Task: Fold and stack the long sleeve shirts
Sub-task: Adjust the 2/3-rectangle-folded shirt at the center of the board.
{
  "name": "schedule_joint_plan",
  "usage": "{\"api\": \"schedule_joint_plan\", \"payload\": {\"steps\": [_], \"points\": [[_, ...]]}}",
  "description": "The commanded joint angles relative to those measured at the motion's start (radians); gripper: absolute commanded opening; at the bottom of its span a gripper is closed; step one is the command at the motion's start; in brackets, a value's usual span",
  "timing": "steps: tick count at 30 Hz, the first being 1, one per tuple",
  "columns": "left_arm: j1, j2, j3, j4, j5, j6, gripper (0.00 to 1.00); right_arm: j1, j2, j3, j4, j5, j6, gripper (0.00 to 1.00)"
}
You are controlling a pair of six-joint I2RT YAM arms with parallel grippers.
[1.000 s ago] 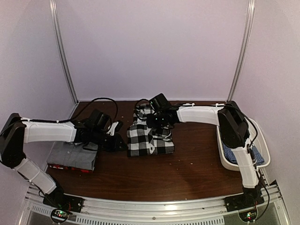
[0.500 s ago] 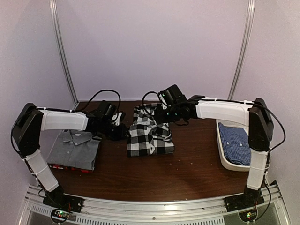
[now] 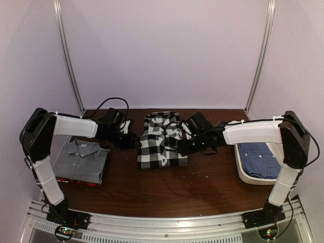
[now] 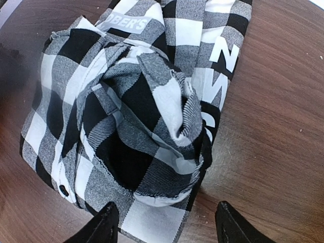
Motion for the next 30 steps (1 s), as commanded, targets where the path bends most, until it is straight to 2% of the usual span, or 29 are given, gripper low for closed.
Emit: {"api": "schedule_joint_plan", "payload": {"steps": [1, 10, 15, 20, 25, 30], "points": [[0.013, 0.046, 0.052, 0.062, 0.036, 0.028, 0.43, 0.005, 0.056, 0.035, 0.035, -0.004, -0.015, 0.66], [0.015, 0.117, 0.138, 0.08, 0.065, 0.052, 0.4, 0.0, 0.156, 0.127, 0.018, 0.057, -0.02, 0.63], [0.015, 0.141, 0.195, 0.079, 0.088, 0.065, 0.3, -0.029, 0.207, 0.239, -0.027, 0.122, -0.002, 0.57], [0.015, 0.152, 0.222, 0.077, 0.105, 0.076, 0.19, -0.066, 0.298, 0.365, -0.065, 0.124, 0.0, 0.57], [0.015, 0.159, 0.229, 0.077, 0.119, 0.09, 0.14, -0.091, 0.419, 0.463, -0.113, 0.097, -0.01, 0.59], [0.015, 0.158, 0.224, 0.068, 0.116, 0.096, 0.13, -0.112, 0.452, 0.505, -0.146, 0.081, -0.012, 0.69]]}}
